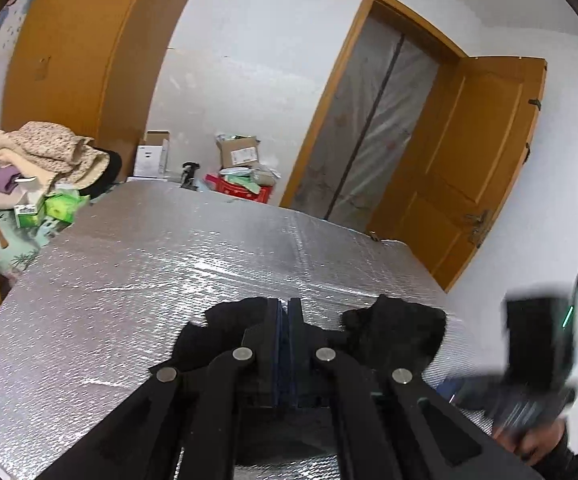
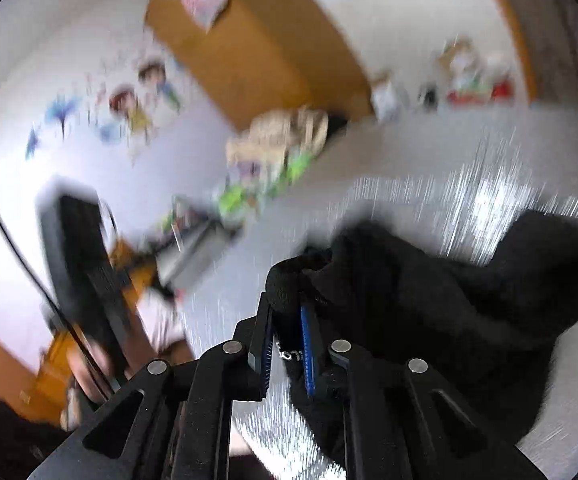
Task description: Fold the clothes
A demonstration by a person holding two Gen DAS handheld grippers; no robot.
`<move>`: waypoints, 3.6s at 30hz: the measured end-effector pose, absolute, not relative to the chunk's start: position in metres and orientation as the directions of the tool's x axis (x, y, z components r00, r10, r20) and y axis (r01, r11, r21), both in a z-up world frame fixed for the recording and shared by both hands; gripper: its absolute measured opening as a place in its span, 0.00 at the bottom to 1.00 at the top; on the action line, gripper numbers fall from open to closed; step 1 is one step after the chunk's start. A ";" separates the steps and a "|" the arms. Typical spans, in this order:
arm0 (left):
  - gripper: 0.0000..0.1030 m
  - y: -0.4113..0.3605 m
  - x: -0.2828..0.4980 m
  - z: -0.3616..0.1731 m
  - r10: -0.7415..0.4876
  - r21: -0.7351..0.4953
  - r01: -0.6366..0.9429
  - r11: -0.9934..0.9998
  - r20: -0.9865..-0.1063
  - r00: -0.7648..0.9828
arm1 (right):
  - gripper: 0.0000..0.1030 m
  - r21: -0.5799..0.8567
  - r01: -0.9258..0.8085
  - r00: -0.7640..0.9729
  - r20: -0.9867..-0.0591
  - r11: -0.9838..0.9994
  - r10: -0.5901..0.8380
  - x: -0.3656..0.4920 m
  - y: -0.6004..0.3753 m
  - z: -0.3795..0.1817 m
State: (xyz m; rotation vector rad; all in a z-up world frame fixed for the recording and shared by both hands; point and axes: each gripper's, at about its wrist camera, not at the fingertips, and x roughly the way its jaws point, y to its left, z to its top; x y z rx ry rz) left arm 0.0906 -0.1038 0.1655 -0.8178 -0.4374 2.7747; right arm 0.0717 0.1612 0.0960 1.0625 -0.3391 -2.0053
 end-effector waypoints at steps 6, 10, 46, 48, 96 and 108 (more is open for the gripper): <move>0.02 -0.113 0.094 0.160 0.267 -0.333 -0.100 -0.938 -0.505 -0.820 | 0.38 0.550 0.558 -0.232 -0.615 -0.621 -0.754 0.086 0.140 0.053; 0.02 -0.112 0.095 0.157 0.265 -0.333 -0.096 -0.938 -0.512 -0.817 | 0.48 0.478 0.563 -0.373 -0.581 -0.674 -0.724 0.098 0.165 0.060; 0.02 -0.090 0.069 0.135 0.366 -0.322 -0.211 -0.923 -0.563 -0.741 | 0.13 0.163 0.105 -0.827 -0.534 -0.981 -0.177 0.159 0.282 0.072; 0.02 -0.062 0.052 0.136 0.424 -0.318 -0.287 -0.904 -0.566 -0.707 | 0.13 0.194 -0.004 -0.829 -0.550 -0.981 -0.105 0.166 0.320 0.070; 0.03 0.249 -0.096 0.021 0.561 -0.404 -0.790 -0.462 -0.823 0.092 | 0.15 0.551 -0.362 -0.749 -0.653 -0.751 -0.118 0.160 0.438 0.012; 0.01 0.157 -0.097 0.139 0.732 -0.381 -0.720 -0.580 -0.631 -0.256 | 0.13 0.474 -0.244 -0.853 -0.519 -0.846 -0.045 0.119 0.453 0.098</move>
